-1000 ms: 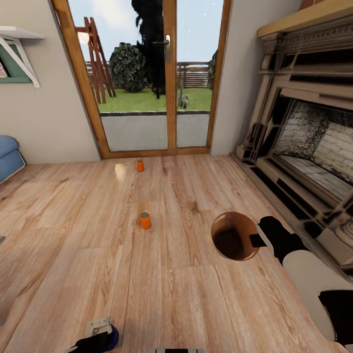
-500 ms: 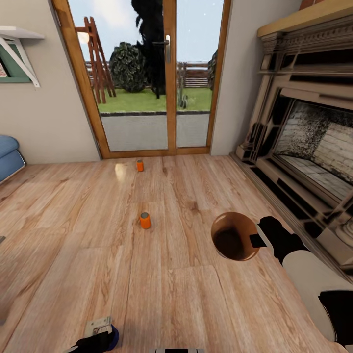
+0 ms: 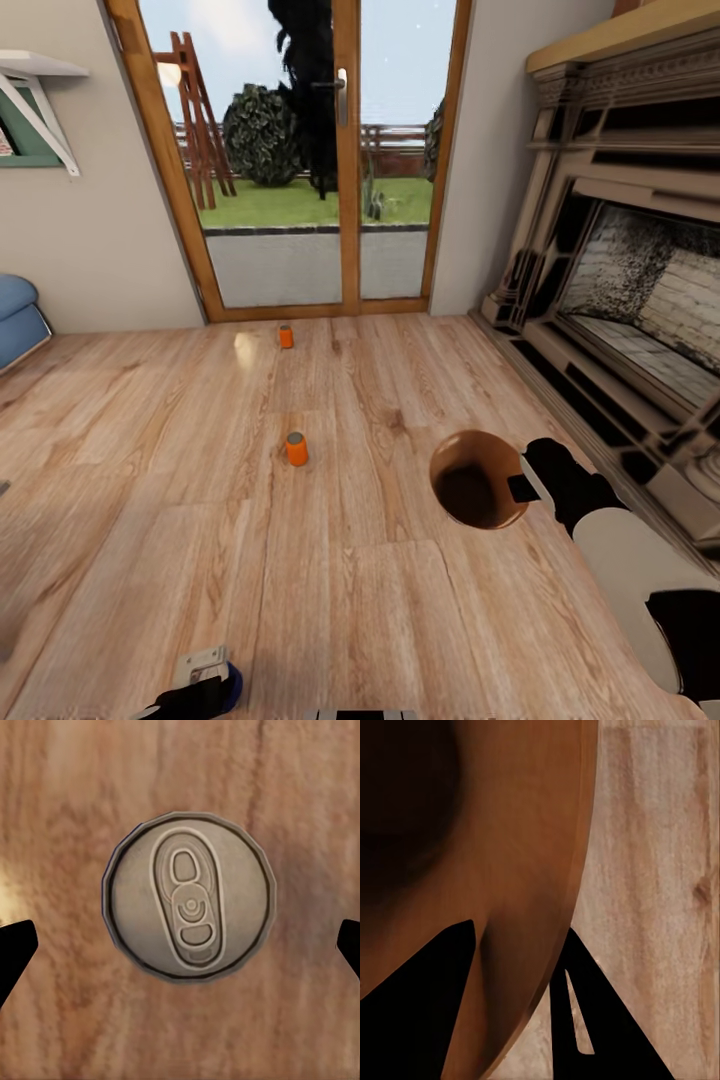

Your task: Put the three can of soda from the living room inside the tash can in the kitchen.

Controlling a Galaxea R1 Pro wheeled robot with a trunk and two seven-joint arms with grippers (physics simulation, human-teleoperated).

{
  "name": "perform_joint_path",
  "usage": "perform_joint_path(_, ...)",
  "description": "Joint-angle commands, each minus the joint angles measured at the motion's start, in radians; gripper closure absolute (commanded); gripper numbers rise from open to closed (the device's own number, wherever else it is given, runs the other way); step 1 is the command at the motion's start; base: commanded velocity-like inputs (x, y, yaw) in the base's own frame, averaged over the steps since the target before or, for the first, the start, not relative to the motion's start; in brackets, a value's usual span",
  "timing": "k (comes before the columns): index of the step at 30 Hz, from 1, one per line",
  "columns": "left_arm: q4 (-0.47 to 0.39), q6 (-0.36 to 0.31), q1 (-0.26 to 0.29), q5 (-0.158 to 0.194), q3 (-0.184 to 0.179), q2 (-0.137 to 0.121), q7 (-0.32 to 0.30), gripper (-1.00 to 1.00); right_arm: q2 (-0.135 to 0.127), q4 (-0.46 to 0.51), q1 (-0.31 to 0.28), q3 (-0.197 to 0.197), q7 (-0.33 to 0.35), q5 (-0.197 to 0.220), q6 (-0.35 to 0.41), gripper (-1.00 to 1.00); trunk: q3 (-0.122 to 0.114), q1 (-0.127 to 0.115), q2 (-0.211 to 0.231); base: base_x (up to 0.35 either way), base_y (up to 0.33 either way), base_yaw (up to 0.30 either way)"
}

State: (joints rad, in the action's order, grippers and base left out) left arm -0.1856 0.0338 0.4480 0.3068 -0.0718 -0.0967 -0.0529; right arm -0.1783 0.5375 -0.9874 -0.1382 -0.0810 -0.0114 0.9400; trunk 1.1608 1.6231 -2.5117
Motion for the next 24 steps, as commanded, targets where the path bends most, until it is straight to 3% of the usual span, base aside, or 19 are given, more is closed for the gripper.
perform_joint_path(1, 0.000, 0.000, 0.000, 0.000, 0.000, 0.000, 0.000, -1.00, 0.001, 0.001, -0.001, -0.001, -0.002, -0.012, 0.001, 1.00, 0.004, 0.000, 0.000, 0.000, 0.000, 0.000)
perform_joint_path(24, -0.003, 0.000, 0.000, -0.002, 0.000, 0.000, -0.001, -1.00, 0.005, -0.004, -0.002, -0.015, -0.007, -0.012, 0.014, 1.00, 0.008, 0.001, -0.001, -0.004, 0.000, 0.000)
